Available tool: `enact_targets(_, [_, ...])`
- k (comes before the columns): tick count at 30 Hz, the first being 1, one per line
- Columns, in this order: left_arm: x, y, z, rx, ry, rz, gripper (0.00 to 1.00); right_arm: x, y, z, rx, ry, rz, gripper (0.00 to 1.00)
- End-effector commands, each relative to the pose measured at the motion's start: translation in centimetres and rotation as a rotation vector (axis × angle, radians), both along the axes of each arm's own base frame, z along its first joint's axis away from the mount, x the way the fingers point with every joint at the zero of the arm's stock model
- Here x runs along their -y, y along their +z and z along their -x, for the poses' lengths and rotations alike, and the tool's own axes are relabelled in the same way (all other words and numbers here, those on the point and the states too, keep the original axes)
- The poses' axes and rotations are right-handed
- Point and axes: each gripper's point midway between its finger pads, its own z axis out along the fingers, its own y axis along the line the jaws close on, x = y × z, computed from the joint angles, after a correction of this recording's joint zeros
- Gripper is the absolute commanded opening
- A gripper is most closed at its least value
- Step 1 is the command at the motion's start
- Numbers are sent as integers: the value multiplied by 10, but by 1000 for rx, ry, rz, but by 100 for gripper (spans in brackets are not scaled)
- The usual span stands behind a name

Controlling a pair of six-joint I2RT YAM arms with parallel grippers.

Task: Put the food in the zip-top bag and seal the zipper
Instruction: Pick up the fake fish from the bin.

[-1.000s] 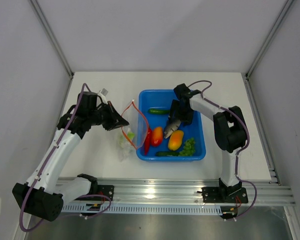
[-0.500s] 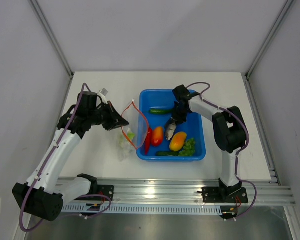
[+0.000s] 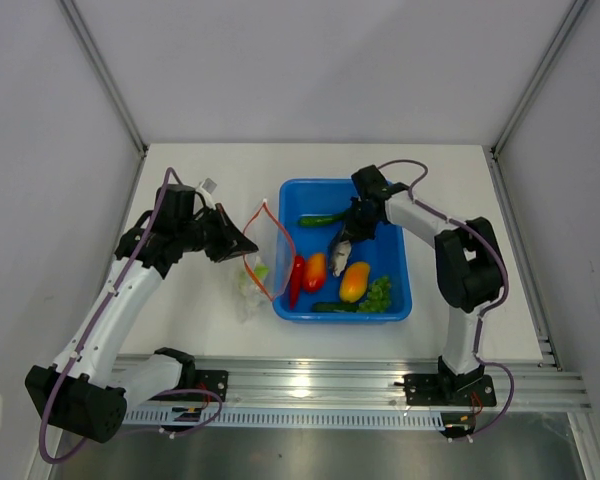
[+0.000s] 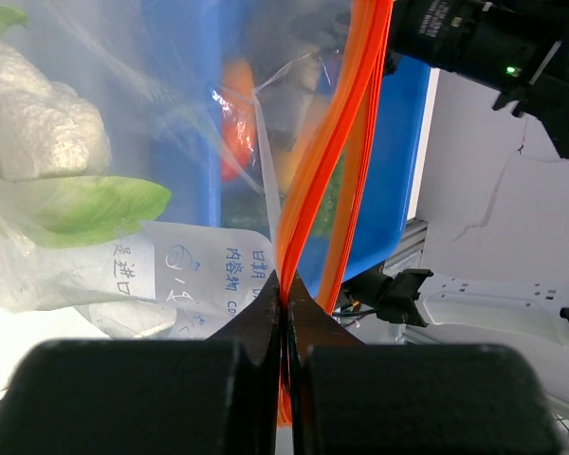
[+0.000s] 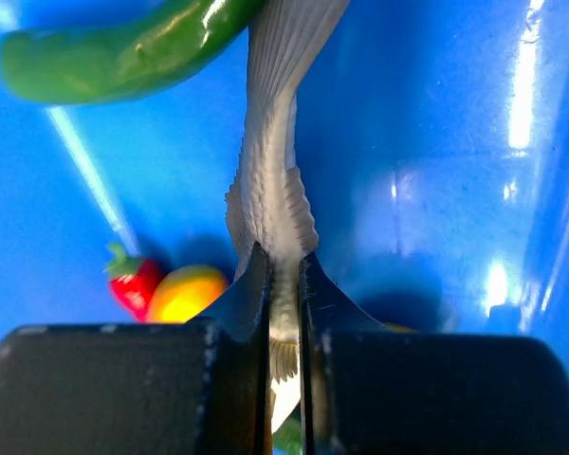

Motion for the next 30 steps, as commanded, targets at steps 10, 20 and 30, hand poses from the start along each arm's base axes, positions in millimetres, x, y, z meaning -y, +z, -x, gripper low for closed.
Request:
enact_targets(10, [15, 25, -3, -13, -36, 116, 0, -27, 196, 6, 579, 229, -245, 0])
enact_targets(20, [27, 28, -1, -85, -68, 197, 1, -72, 302, 54, 902, 401, -476, 0])
enact_targets(30, [35, 45, 0, -116, -71, 300, 1, -112, 299, 74, 1015, 363, -439, 0])
